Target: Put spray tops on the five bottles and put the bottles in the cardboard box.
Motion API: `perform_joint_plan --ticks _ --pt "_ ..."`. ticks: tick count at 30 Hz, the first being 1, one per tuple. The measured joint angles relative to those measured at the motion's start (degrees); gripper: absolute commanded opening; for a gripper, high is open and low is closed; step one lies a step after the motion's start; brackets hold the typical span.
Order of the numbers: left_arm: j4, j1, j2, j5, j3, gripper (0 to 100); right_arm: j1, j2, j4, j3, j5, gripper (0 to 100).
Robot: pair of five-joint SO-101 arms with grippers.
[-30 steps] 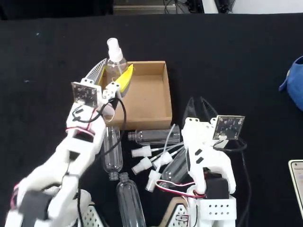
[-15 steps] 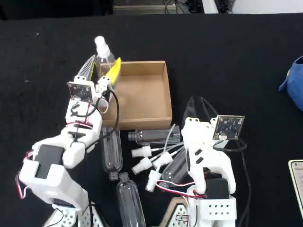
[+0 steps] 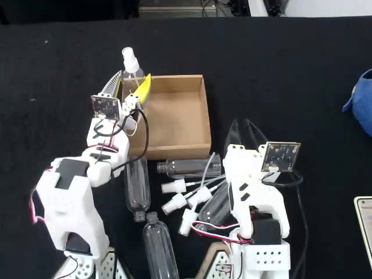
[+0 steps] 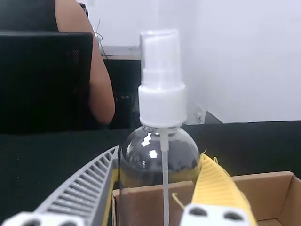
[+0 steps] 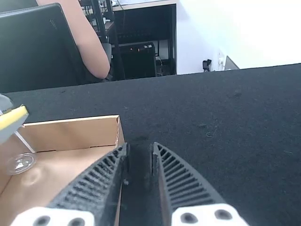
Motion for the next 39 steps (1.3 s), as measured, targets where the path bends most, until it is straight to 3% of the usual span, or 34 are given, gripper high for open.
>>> perform_joint_plan --ticks 6,16,39 --pt "-0.35 -0.09 4.48 0.09 -2.55 3 0.0 0.0 0.0 0.0 0.0 6.7" --pt "-13.19 -0.09 12.31 0.0 -2.99 3 0.0 0.0 -4.66 2.46 0.0 6.7" --pt "-13.89 -0.09 14.33 -0.18 -5.19 6 0.0 0.0 -4.66 2.46 0.0 6.7"
